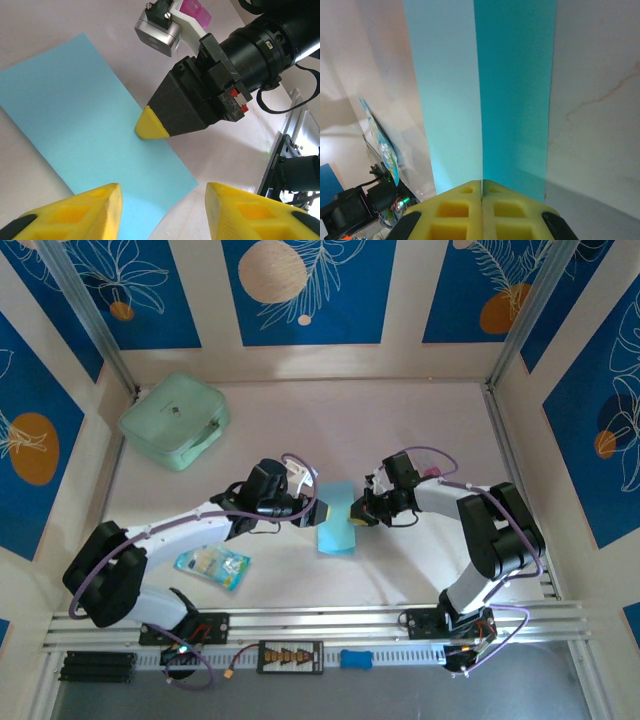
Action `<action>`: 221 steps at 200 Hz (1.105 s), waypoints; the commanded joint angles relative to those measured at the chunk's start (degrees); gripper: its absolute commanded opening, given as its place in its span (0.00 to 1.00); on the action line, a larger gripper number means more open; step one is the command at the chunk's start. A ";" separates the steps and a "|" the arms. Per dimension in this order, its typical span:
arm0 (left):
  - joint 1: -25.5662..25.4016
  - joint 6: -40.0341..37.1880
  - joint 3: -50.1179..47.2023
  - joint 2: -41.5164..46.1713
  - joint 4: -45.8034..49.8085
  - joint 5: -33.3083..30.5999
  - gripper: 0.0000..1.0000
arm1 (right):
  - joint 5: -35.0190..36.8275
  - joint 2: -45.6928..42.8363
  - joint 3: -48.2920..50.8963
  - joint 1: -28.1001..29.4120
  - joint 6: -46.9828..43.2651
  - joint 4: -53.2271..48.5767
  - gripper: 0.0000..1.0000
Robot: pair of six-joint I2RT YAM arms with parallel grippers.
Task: Fold a paper plane with a square sheet of paper (pick it up from the middle)
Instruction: Fold the triangle a second time at the center of the table.
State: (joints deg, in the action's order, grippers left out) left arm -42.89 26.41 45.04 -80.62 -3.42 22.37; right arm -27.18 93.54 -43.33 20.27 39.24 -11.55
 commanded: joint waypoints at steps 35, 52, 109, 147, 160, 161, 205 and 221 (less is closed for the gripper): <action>-2.75 -4.47 -1.05 -0.27 -0.17 0.36 0.47 | -3.04 -0.99 1.42 0.72 2.57 3.83 0.13; -5.28 -6.83 -2.15 0.51 -0.62 -3.77 0.47 | -5.35 -0.53 1.75 0.48 3.09 5.75 0.16; -13.27 -12.26 -1.28 -0.76 4.67 -12.97 0.48 | -7.96 0.95 2.20 0.56 4.51 9.34 0.18; -22.52 -17.66 0.48 -3.24 6.66 -26.64 0.59 | -7.82 0.95 2.20 0.58 4.96 9.32 0.17; -24.46 -18.49 1.29 -4.39 7.06 -30.30 0.65 | -7.90 0.86 2.20 0.63 4.98 9.29 0.17; -24.53 -18.54 1.37 -4.51 7.13 -30.42 0.67 | -7.89 0.86 2.24 0.64 4.97 9.28 0.17; -29.80 -21.73 5.78 -10.70 8.33 -40.53 0.76 | -7.80 0.82 2.27 0.68 5.48 9.64 0.16; -30.82 -21.95 7.55 -13.01 9.49 -44.80 0.76 | -7.80 0.78 2.33 0.65 5.66 9.79 0.17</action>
State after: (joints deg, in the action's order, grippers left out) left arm -72.01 6.81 49.30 -90.59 3.57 -13.13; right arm -33.28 93.67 -42.17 20.64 44.05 -2.07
